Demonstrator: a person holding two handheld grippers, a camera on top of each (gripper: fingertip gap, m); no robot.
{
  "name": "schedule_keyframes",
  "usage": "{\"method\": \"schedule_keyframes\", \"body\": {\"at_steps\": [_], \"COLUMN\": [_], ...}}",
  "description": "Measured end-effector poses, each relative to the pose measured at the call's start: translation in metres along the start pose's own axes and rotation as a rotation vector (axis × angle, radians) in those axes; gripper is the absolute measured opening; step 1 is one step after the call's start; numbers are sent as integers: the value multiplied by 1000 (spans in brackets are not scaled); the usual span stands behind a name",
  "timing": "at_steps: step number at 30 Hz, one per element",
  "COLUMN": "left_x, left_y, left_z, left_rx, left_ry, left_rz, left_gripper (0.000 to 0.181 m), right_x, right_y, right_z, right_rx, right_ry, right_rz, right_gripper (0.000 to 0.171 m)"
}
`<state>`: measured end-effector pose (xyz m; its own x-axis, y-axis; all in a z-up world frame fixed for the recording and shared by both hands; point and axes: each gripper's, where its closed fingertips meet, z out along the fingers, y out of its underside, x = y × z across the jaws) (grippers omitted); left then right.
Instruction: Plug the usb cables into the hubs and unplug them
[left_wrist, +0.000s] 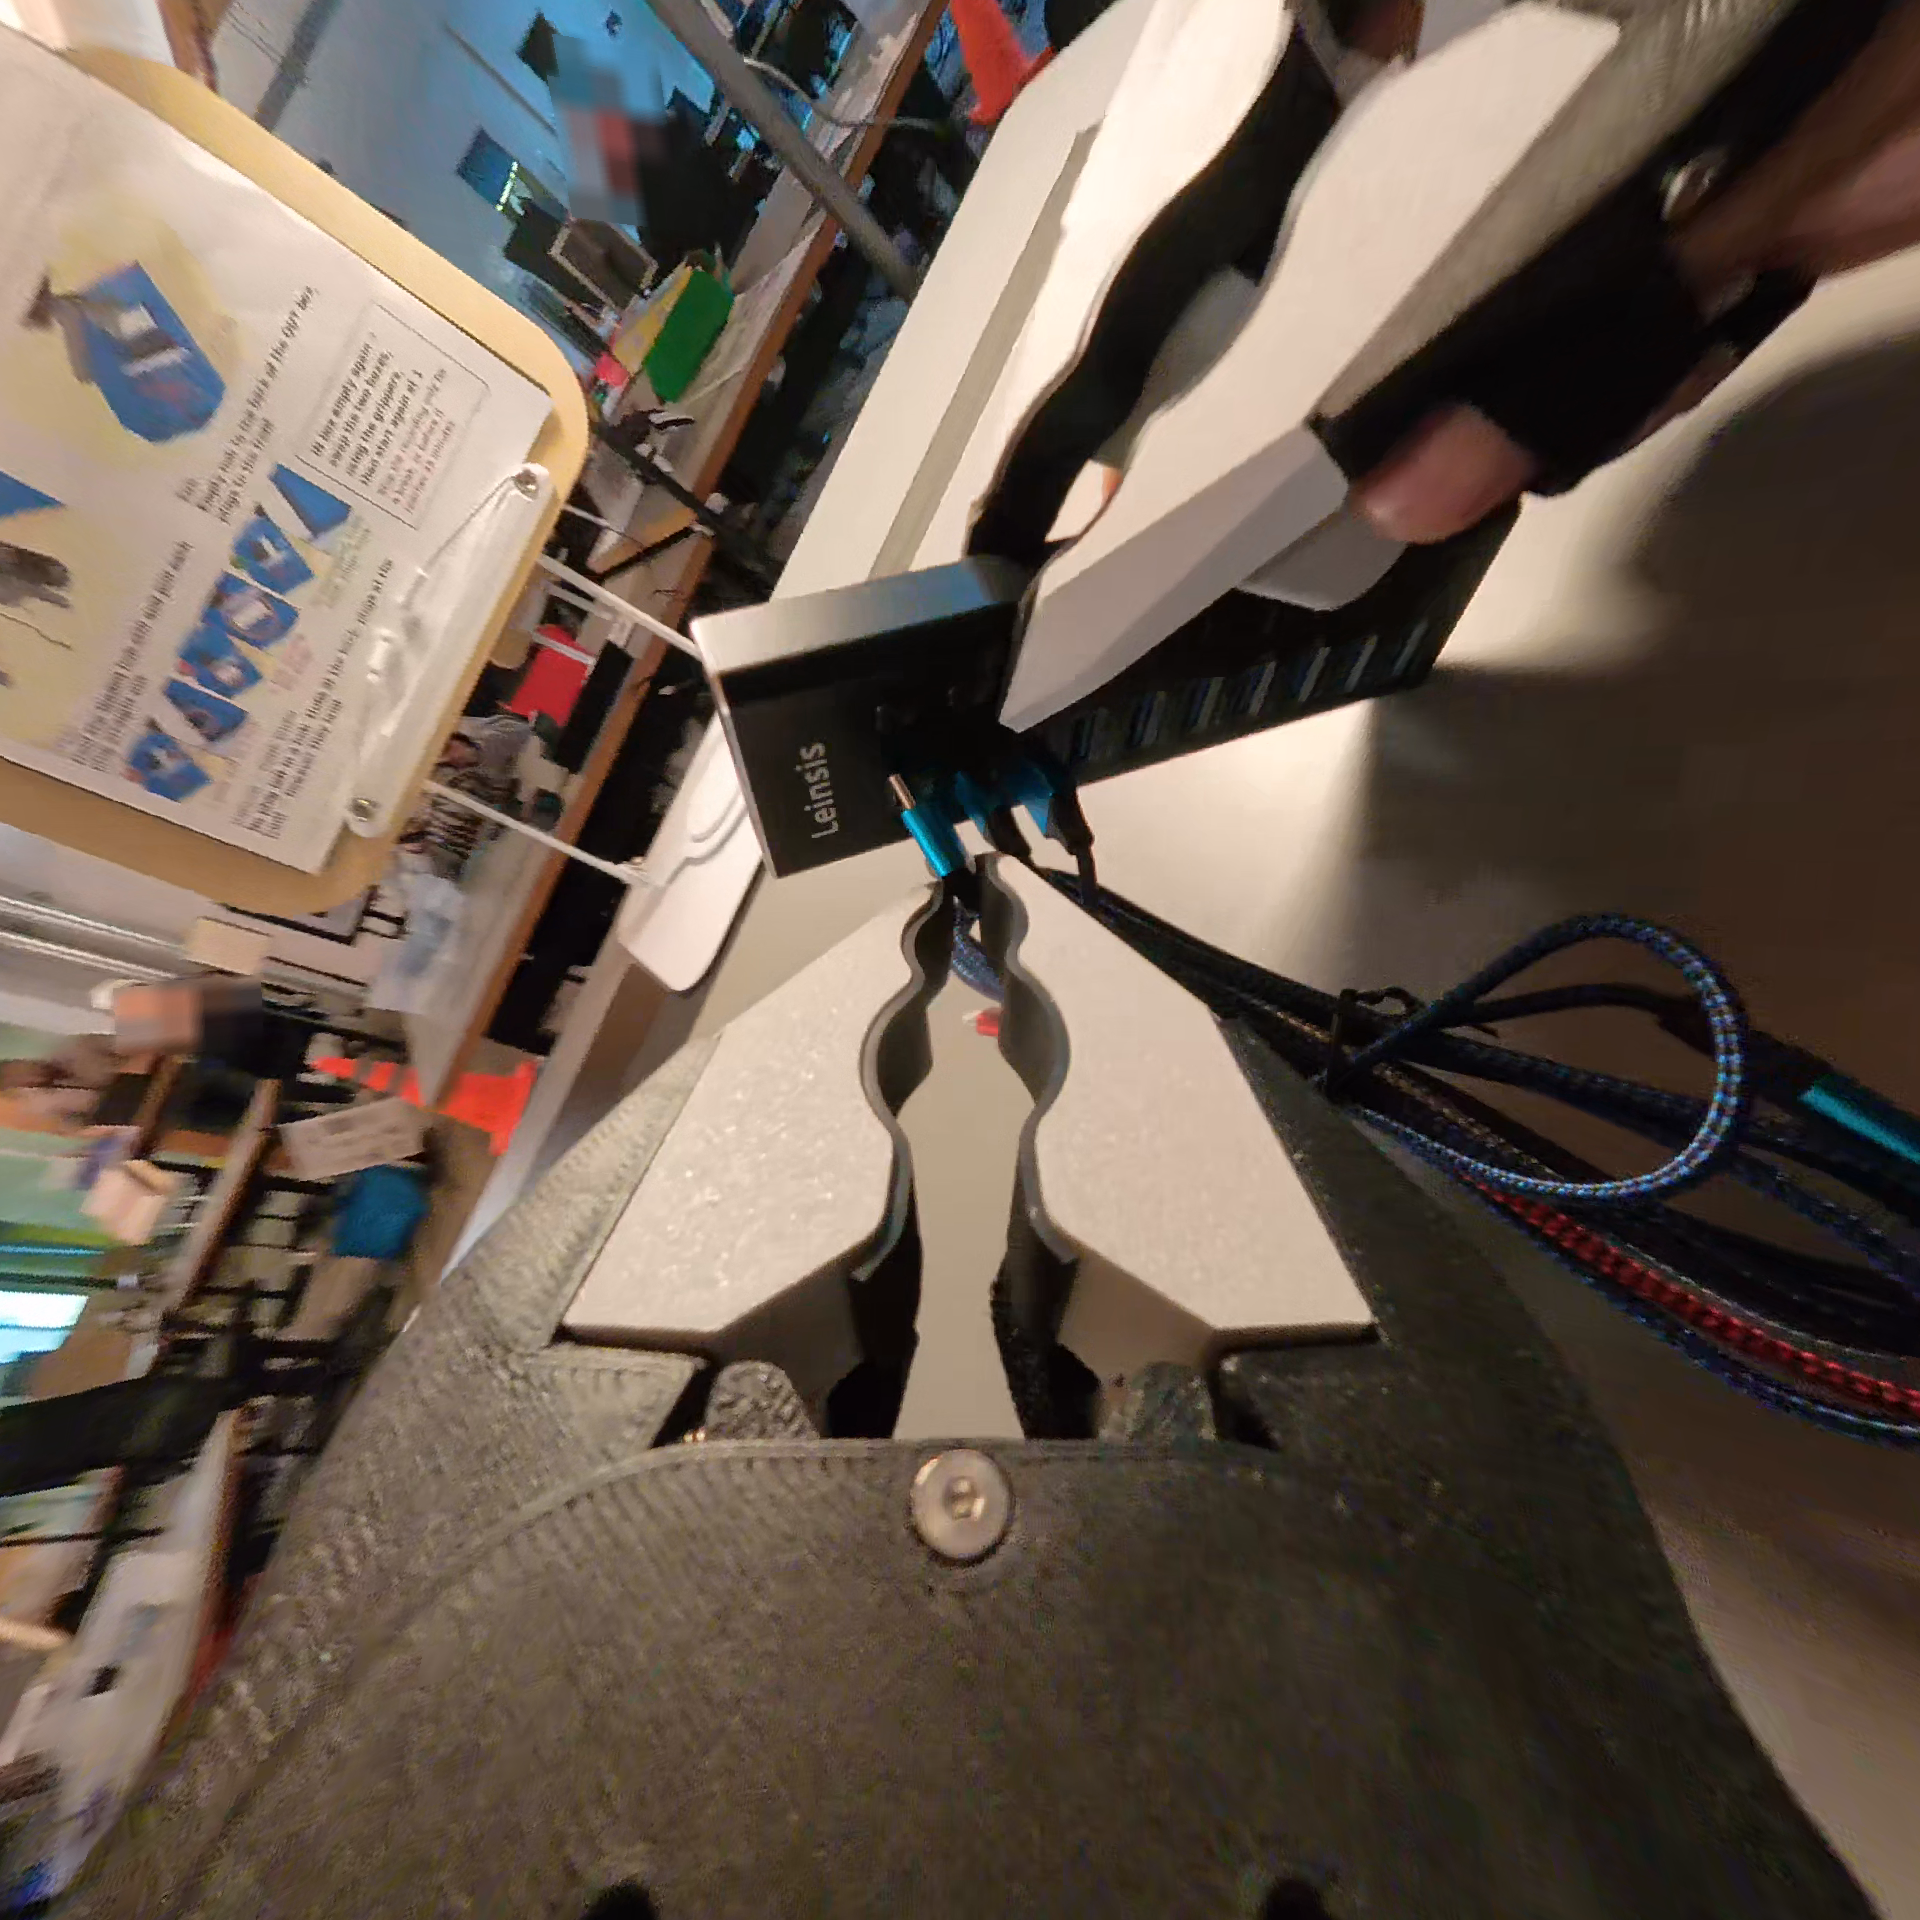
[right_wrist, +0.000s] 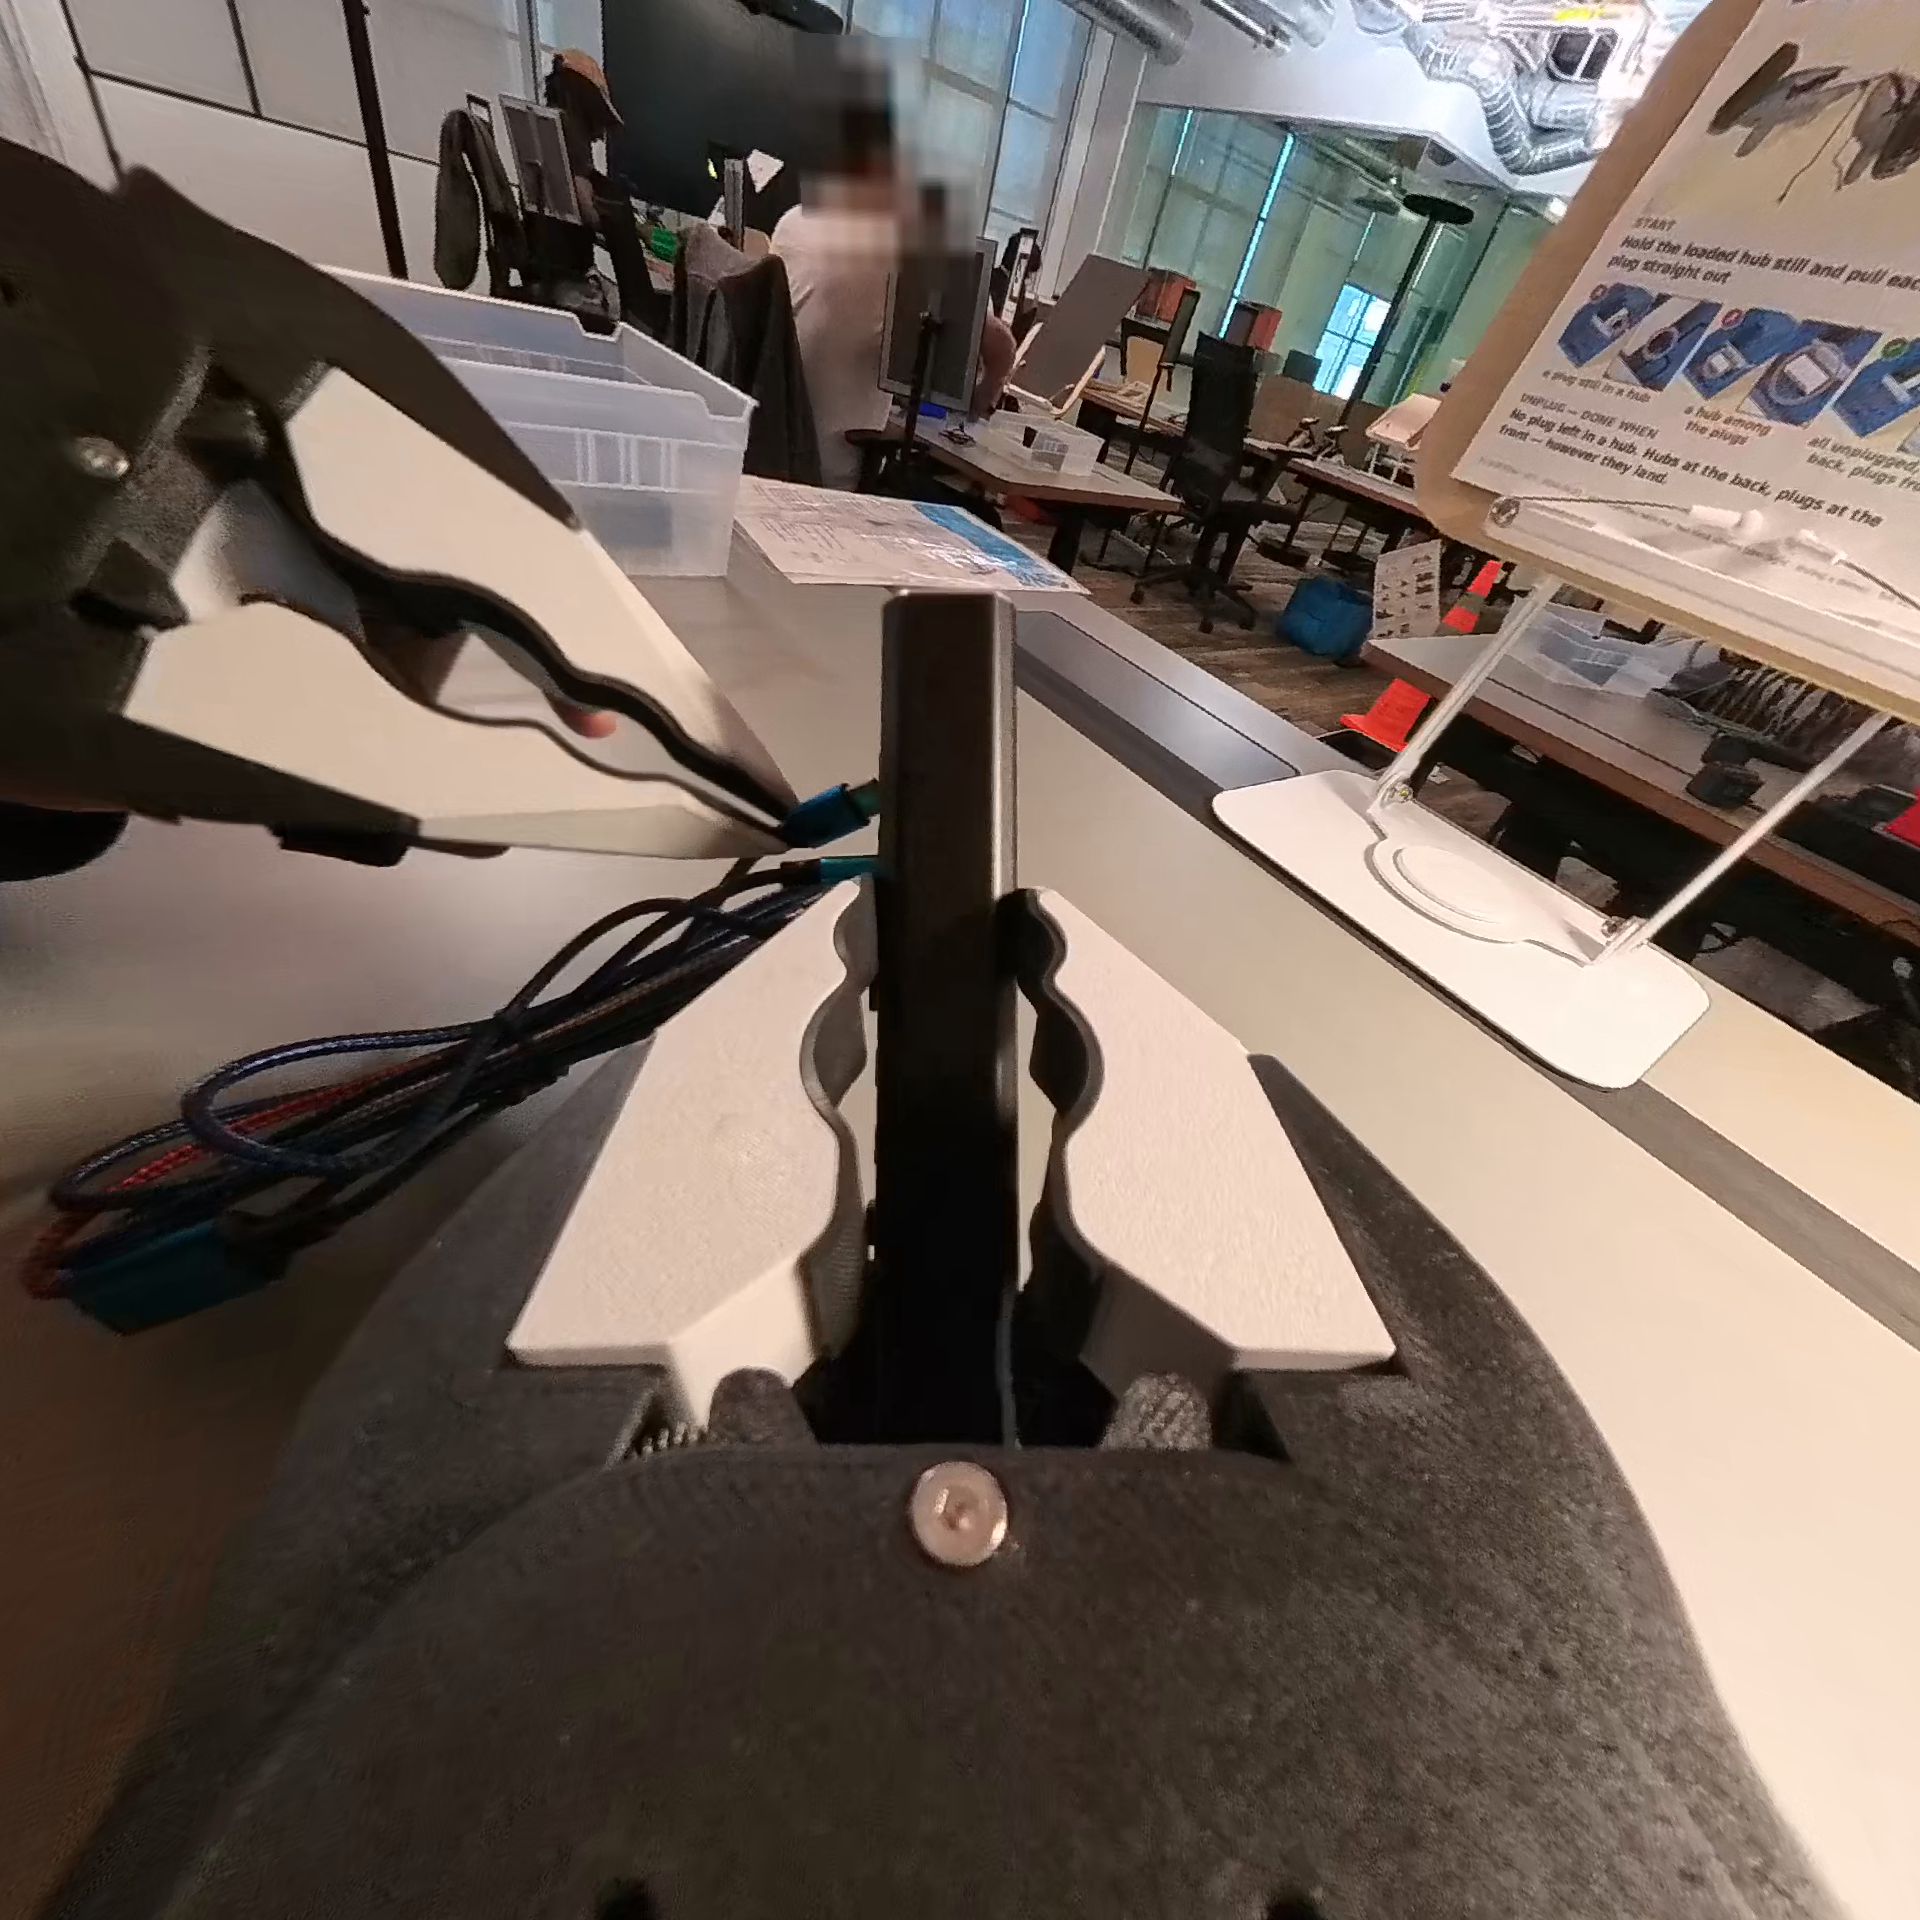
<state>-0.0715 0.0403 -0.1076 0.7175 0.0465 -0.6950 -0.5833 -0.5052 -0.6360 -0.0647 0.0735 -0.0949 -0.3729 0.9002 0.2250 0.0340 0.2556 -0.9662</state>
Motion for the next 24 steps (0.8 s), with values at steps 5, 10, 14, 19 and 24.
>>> {"method": "schedule_keyframes", "body": {"at_steps": [5,10,14,19,24], "left_x": [1,-3,-2,0,11], "left_y": [2,3,4,2,1], "left_z": [3,7,8,7,7], "left_rx": [3,64,105,173,206], "left_ry": [-5,37,118,274,445], "left_rz": [-33,-254,-432,-704,-882], "left_gripper": [9,10,13,17,18], "right_x": [2,6,7,6,4], "right_y": [2,1,0,-3,-6], "right_z": [0,-1,-2,-4,-5], "right_rx": [-6,12,22,41,57], "right_ry": [13,4,-4,-15,-26], "right_rz": [27,82,94,91,105], "right_gripper": [25,25,25,25,25]}}
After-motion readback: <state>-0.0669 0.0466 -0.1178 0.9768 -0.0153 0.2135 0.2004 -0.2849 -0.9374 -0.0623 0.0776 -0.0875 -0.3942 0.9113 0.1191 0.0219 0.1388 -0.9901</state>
